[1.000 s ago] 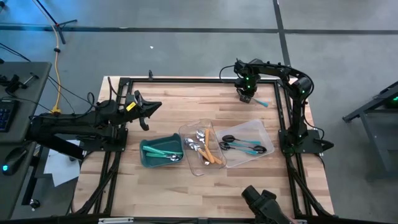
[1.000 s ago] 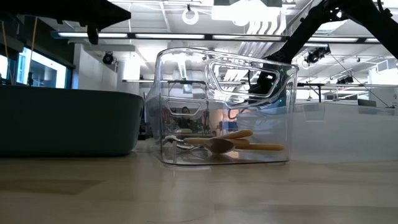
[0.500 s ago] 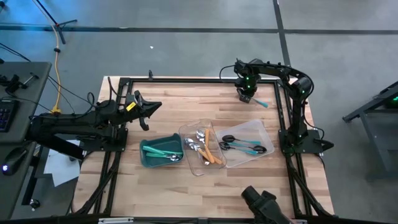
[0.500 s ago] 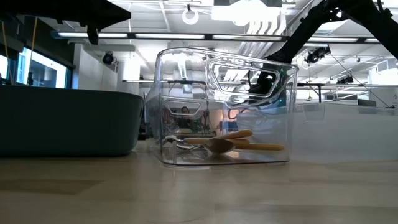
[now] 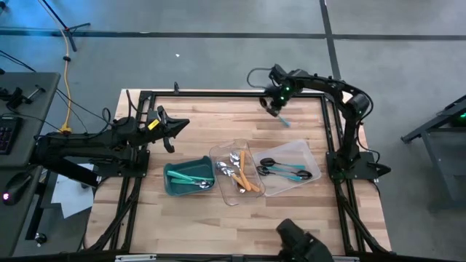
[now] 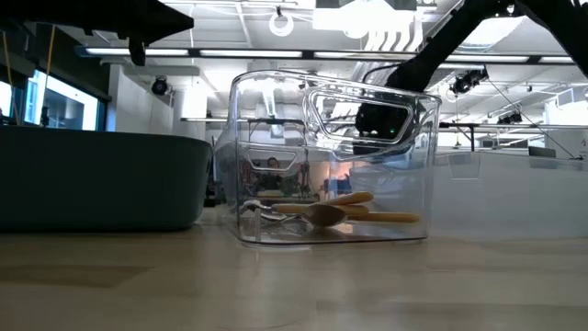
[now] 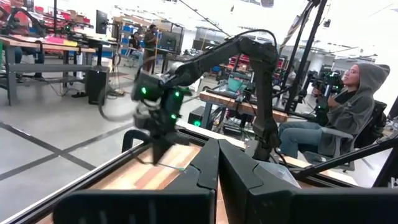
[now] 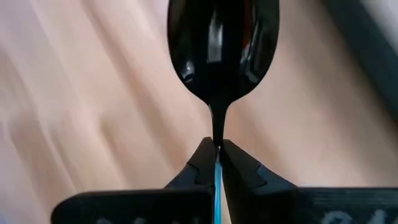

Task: Sort silverware by color (type)
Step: Put the blue spoon into the white bin

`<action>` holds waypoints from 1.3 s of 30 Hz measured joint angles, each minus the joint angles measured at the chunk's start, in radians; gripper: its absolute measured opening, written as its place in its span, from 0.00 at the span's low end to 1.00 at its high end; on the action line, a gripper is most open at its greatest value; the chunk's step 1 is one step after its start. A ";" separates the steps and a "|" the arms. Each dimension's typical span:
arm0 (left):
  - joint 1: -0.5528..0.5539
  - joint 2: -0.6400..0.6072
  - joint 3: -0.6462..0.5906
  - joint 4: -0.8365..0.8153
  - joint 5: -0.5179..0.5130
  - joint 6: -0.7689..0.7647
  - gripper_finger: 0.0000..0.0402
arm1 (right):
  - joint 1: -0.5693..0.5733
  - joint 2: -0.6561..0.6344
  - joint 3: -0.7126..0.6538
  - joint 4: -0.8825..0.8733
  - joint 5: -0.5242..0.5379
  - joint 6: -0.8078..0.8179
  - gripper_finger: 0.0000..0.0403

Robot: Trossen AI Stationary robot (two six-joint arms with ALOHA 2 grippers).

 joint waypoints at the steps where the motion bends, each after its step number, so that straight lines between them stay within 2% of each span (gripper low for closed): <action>1: 0.000 0.000 0.000 -0.001 0.000 -0.001 0.00 | 0.010 -0.006 0.000 0.056 -0.025 0.024 0.00; 8: 0.000 0.006 0.000 -0.001 0.000 0.000 0.00 | 0.127 -0.073 0.001 0.313 -0.193 0.191 0.00; 19: 0.000 0.054 0.002 0.000 0.000 -0.002 0.00 | 0.266 -0.173 0.002 0.710 -0.306 0.396 0.00; 23: 0.000 0.075 0.002 0.000 0.002 -0.019 0.00 | 0.279 -0.202 0.002 0.742 -0.323 0.427 0.00; 28: 0.000 0.091 0.002 0.001 0.025 -0.020 0.00 | 0.279 -0.241 0.001 0.630 -0.353 0.363 0.00; 31: 0.000 0.092 0.001 0.002 0.026 -0.020 0.00 | 0.278 -0.297 -0.070 0.642 -0.348 0.350 0.00; 33: 0.000 0.092 0.001 0.006 0.026 -0.021 0.00 | 0.270 -0.355 -0.164 0.697 -0.338 0.381 0.00; 39: 0.000 0.092 0.001 0.020 0.026 -0.020 0.00 | 0.277 -0.579 -0.463 0.983 -0.291 0.531 0.00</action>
